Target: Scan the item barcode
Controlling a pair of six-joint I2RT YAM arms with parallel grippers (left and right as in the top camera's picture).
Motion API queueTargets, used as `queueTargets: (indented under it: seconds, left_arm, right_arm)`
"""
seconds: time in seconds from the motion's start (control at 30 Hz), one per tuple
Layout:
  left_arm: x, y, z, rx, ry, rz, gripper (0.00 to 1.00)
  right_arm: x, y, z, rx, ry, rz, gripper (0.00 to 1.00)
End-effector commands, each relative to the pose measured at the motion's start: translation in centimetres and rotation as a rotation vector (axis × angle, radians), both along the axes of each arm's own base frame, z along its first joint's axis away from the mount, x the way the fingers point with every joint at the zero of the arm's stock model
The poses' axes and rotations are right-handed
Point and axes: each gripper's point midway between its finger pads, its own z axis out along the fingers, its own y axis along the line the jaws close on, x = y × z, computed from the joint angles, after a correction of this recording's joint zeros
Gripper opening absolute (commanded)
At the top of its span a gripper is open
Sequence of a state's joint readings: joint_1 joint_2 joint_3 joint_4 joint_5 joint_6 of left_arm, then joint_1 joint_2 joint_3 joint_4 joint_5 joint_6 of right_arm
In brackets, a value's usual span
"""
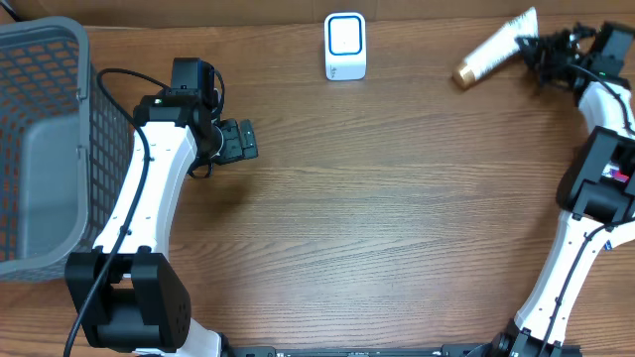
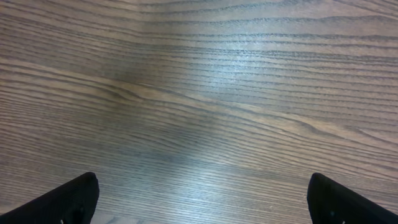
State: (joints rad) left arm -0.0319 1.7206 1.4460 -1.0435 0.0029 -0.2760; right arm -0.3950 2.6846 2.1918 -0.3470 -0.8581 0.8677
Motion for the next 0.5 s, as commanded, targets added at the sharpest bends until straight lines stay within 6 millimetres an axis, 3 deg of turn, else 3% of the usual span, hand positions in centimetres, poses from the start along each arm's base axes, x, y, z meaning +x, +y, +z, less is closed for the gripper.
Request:
queueTargets:
  seconds: [0.0, 0.07, 0.1, 0.17, 0.37, 0.47]
  left_arm:
    - [0.3, 0.4, 0.4, 0.012, -0.014, -0.002, 1.00]
    - [0.3, 0.4, 0.4, 0.012, -0.014, -0.002, 1.00]
    - [0.3, 0.4, 0.4, 0.012, -0.014, -0.002, 1.00]
    - [0.3, 0.4, 0.4, 0.012, -0.014, -0.002, 1.00]
    - [0.3, 0.4, 0.4, 0.012, -0.014, -0.002, 1.00]
    - [0.3, 0.4, 0.4, 0.012, -0.014, -0.002, 1.00]
  right_arm:
    - [-0.9, -1.7, 2.7, -0.315, -0.067, 0.067, 0.04]
    - [-3.2, -3.5, 2.9, -0.403, 0.025, 0.064, 0.04]
    - [-5.6, -5.1, 4.0, -0.472, 0.109, 0.056, 0.04]
    - [-8.5, -7.4, 5.8, -0.558, 0.217, 0.012, 0.04]
    - [-19.9, -17.0, 12.7, -0.879, 0.583, -0.270, 0.04]
    - [-24.7, -20.3, 14.2, -0.950, 0.715, -0.348, 0.04]
